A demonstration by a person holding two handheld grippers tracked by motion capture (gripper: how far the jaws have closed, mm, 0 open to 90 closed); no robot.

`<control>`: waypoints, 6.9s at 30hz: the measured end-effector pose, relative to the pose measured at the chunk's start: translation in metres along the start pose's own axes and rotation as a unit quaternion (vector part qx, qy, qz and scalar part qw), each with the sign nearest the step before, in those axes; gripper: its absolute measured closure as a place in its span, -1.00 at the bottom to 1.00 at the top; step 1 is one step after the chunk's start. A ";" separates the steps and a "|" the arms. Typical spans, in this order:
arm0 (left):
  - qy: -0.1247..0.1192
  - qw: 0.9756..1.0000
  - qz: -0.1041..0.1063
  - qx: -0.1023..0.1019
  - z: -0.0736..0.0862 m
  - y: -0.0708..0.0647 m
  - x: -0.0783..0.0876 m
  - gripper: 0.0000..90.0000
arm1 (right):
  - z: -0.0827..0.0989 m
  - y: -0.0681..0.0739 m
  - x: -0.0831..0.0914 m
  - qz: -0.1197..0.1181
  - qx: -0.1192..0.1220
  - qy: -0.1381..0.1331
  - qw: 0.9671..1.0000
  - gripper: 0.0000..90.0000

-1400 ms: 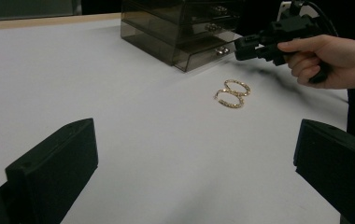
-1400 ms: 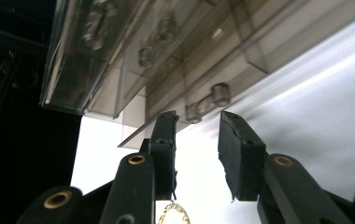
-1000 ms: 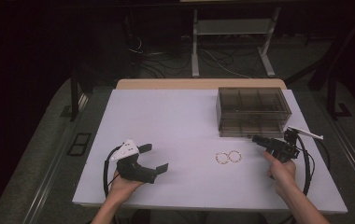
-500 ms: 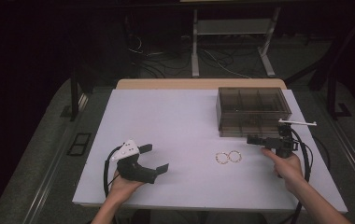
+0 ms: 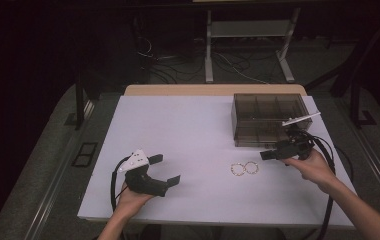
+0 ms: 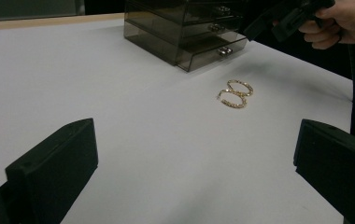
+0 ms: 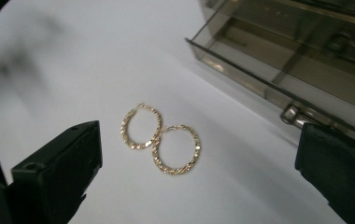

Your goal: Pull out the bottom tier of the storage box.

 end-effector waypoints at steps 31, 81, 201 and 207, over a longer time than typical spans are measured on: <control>0.010 1.000 0.006 -0.005 0.003 -0.002 -0.003 -1.00 | -0.005 -0.020 -0.009 -0.030 0.178 0.021 0.983 -0.88; 0.008 1.000 0.009 -0.005 0.002 -0.002 -0.003 -1.00 | -0.012 -0.045 -0.037 0.012 0.231 0.024 0.973 0.43; 0.015 1.000 0.014 -0.004 0.004 -0.005 -0.004 -1.00 | 0.021 -0.033 -0.014 -0.061 0.193 0.077 0.976 0.50; 0.014 1.000 0.017 -0.005 0.004 -0.006 -0.004 -1.00 | 0.013 -0.026 -0.005 -0.056 0.190 0.060 0.978 0.39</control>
Point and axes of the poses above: each handheld gripper's, and its own axes: x roughly backward along the jaws, z roughly out of its underside, y roughly to its left, the point moved 8 cm from there along -x, roughly forward along the jaws, and after that the axes turned 11 degrees about -y, right-handed, at the moved point
